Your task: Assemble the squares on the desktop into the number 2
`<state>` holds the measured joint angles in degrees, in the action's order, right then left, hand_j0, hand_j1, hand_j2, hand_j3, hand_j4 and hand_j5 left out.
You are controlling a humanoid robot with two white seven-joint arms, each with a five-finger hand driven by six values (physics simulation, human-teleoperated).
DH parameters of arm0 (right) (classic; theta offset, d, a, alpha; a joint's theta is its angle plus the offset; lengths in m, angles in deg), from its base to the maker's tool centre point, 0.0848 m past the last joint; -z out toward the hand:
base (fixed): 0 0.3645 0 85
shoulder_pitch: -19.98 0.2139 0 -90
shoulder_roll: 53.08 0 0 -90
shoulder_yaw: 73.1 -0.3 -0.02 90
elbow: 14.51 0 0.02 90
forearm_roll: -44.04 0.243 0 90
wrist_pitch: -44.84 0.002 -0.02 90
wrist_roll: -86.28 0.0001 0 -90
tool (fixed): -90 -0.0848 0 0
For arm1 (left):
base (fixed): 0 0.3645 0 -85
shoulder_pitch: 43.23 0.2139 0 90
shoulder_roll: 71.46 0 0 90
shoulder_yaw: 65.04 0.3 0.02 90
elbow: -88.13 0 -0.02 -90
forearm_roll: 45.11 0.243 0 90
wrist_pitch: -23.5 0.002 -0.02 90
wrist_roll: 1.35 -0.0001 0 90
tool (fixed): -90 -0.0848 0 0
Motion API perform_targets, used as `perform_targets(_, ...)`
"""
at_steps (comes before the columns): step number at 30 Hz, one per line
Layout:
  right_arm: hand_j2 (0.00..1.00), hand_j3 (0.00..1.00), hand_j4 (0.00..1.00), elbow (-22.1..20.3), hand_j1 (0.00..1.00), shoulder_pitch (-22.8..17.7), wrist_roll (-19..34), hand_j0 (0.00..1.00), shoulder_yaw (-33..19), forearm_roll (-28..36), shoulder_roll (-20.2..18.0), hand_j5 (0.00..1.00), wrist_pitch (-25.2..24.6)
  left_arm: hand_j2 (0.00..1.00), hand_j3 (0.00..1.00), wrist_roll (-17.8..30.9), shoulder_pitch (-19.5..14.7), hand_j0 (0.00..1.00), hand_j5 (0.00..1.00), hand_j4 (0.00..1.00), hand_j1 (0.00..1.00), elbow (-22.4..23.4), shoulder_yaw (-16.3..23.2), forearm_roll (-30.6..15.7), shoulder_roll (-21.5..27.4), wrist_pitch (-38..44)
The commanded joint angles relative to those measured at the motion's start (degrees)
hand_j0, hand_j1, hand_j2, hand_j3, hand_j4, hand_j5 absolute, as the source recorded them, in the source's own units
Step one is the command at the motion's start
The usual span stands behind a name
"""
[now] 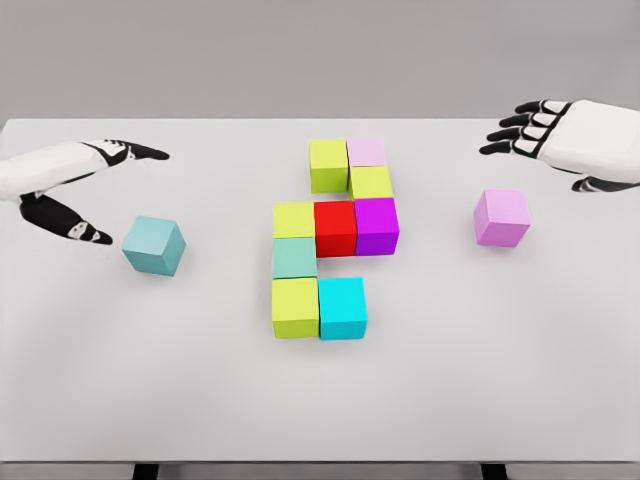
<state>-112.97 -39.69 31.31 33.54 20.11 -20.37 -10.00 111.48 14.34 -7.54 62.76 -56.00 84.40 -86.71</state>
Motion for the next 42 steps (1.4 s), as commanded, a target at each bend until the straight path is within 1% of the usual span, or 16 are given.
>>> perform_targets(1,1.0,1.0,1.0,0.02,1.0,0.0,-0.03,1.0,0.15,0.2,0.07,1.0,-0.15,1.0,1.0,-3.75,0.0,1.0,1.0,1.0,1.0,-0.39,1.31,-0.19,0.15,4.21)
perform_targets(2,1.0,1.0,1.0,0.02,1.0,0.09,-0.03,1.0,0.15,0.29,0.07,1.0,-0.15,1.0,1.0,-7.71,0.0,1.0,1.0,1.0,1.0,-0.92,5.09,-0.1,0.15,5.01)
perform_targets(6,1.0,1.0,1.0,1.51,1.0,0.0,-0.03,1.0,0.59,0.56,-0.02,1.0,-0.15,1.0,1.0,-8.42,0.0,1.0,1.0,1.0,1.0,-1.62,8.7,-0.1,1.29,5.97)
perform_targets(8,1.0,1.0,1.0,2.13,1.0,0.09,-0.03,1.0,4.62,0.29,0.25,1.0,-0.15,1.0,1.0,-8.33,0.0,1.0,1.0,1.0,1.0,-3.91,8.96,-0.01,1.02,13.61)
perform_targets(10,1.0,1.0,1.0,2.92,1.0,0.09,-0.03,1.0,7.18,-0.06,0.25,1.0,-0.15,1.0,1.0,-8.33,0.0,1.0,1.0,1.0,1.0,-4.09,9.05,0.69,0.5,16.34)
perform_targets(12,1.0,1.0,1.0,7.22,1.0,0.09,-0.03,1.0,7.18,0.03,0.69,1.0,-0.15,1.0,1.0,-8.42,0.09,1.0,1.0,1.0,1.0,-4.0,9.75,1.39,0.24,16.61)
perform_targets(14,1.0,1.0,1.0,9.51,1.0,0.18,-0.03,1.0,7.35,-0.06,1.57,1.0,-0.15,1.0,1.0,-8.51,0.09,1.0,1.0,1.0,1.0,-4.0,9.84,3.59,-1.26,19.77)
perform_targets(17,1.0,1.0,1.0,10.66,1.0,0.88,-0.03,1.0,8.06,-0.06,1.92,1.0,-0.15,1.0,1.0,-8.59,0.09,1.0,1.0,1.0,1.0,-3.82,10.02,7.37,-4.51,25.13)
perform_targets(22,1.0,1.0,1.0,12.15,1.0,2.63,-0.03,1.0,10.42,0.47,3.59,1.0,-1.22,1.0,1.0,-9.21,0.18,1.0,1.0,1.0,1.0,-3.56,11.69,7.46,-5.13,26.01)
perform_targets(23,1.0,1.0,1.0,13.2,1.0,3.6,-0.03,1.0,11.31,0.73,4.46,1.0,-2.19,1.0,1.0,-9.21,0.09,1.0,1.0,1.0,1.0,-3.65,11.95,7.46,-5.04,26.01)
perform_targets(26,1.0,1.0,1.0,18.83,1.0,7.12,-0.03,1.0,14.47,7.94,6.57,1.0,-5.8,1.0,1.0,-9.21,0.09,1.0,1.0,1.0,1.0,-3.47,11.95,7.46,-5.13,26.01)
perform_targets(28,1.0,1.0,1.0,21.11,1.0,7.47,-0.03,1.0,14.91,8.03,7.45,1.0,-7.55,1.0,1.0,-9.21,0.09,1.0,1.0,1.0,1.0,-3.47,12.21,7.46,-5.13,26.01)
perform_targets(30,1.0,1.0,1.0,21.55,1.0,7.38,-0.03,1.0,15.7,8.11,7.37,1.0,-8.35,1.0,1.0,-9.21,0.09,1.0,1.0,1.0,1.0,-3.47,12.48,7.46,-5.13,26.01)
perform_targets(36,1.0,1.0,1.0,23.05,1.0,7.38,-0.03,1.0,17.9,9.51,7.45,1.0,-8.52,0.83,0.83,-9.38,0.26,0.83,0.83,0.83,0.83,-3.47,13.53,7.46,-5.13,26.01)
perform_targets(38,1.0,1.0,1.0,23.58,1.0,7.38,-0.03,1.0,18.96,12.16,7.45,1.0,-11.07,0.74,0.74,-9.38,0.26,0.74,0.74,0.74,0.74,-3.47,13.97,7.46,-5.13,25.75)
perform_targets(42,1.0,1.0,1.0,23.66,1.0,7.38,-0.03,1.0,19.13,12.16,8.07,1.0,-13.97,0.57,0.57,-10.09,0.35,0.57,0.57,0.57,0.57,-3.47,14.15,7.37,-5.13,25.22)
